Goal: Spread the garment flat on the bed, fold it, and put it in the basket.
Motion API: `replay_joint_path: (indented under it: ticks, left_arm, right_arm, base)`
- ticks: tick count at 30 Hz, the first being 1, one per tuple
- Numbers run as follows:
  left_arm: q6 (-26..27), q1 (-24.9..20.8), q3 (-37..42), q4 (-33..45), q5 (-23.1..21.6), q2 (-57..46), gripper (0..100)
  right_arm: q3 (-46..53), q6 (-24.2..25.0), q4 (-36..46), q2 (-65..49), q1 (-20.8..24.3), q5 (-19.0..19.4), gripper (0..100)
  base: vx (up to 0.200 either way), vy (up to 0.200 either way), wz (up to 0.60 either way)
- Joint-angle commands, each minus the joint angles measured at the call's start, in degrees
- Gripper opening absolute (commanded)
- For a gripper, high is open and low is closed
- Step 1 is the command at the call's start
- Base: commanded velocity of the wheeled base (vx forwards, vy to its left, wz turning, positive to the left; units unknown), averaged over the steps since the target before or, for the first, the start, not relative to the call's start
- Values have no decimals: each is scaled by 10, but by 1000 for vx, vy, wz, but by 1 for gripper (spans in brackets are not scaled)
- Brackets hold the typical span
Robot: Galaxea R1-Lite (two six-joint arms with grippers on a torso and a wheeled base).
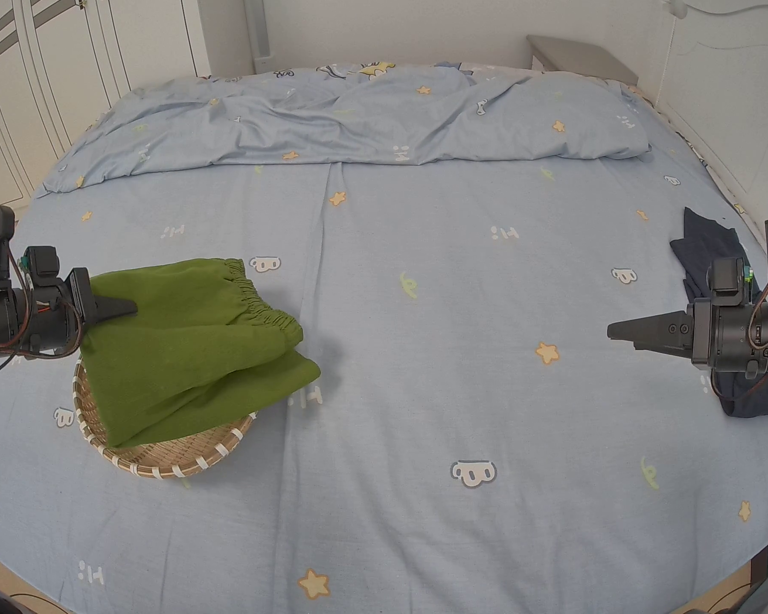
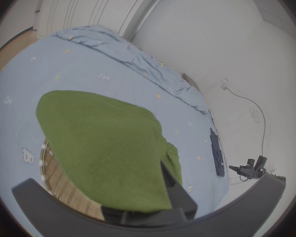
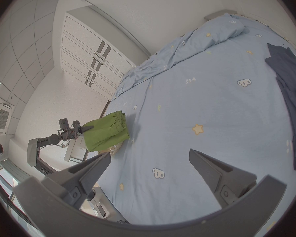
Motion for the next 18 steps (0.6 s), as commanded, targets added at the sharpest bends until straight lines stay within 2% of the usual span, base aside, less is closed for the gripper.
replay_joint_path:
  ticks: [1, 3, 10, 13, 18]
  left_arm:
    - [-6, 22, -1, 30, 3, 59, 0]
    - [-6, 27, -14, 52, 4, 82, 0]
    - [-1, 31, -136, 230, 12, 196, 0]
    - [0, 31, -158, 255, 24, 216, 0]
    - [-1, 29, -194, 278, 71, 278, 0]
  right_arm:
    - [6, 0, 0, -13, 14, 0, 100]
    - [7, 1, 0, -14, 17, -1, 100]
    - [12, 1, 0, -13, 22, -4, 100]
    - [12, 1, 0, -13, 24, -5, 100]
    - [12, 0, 0, -13, 25, -6, 100]
  base:
    - [0, 0, 0]
    - [0, 0, 0]
    - [0, 0, 0]
    - [0, 0, 0]
    - [0, 0, 0]
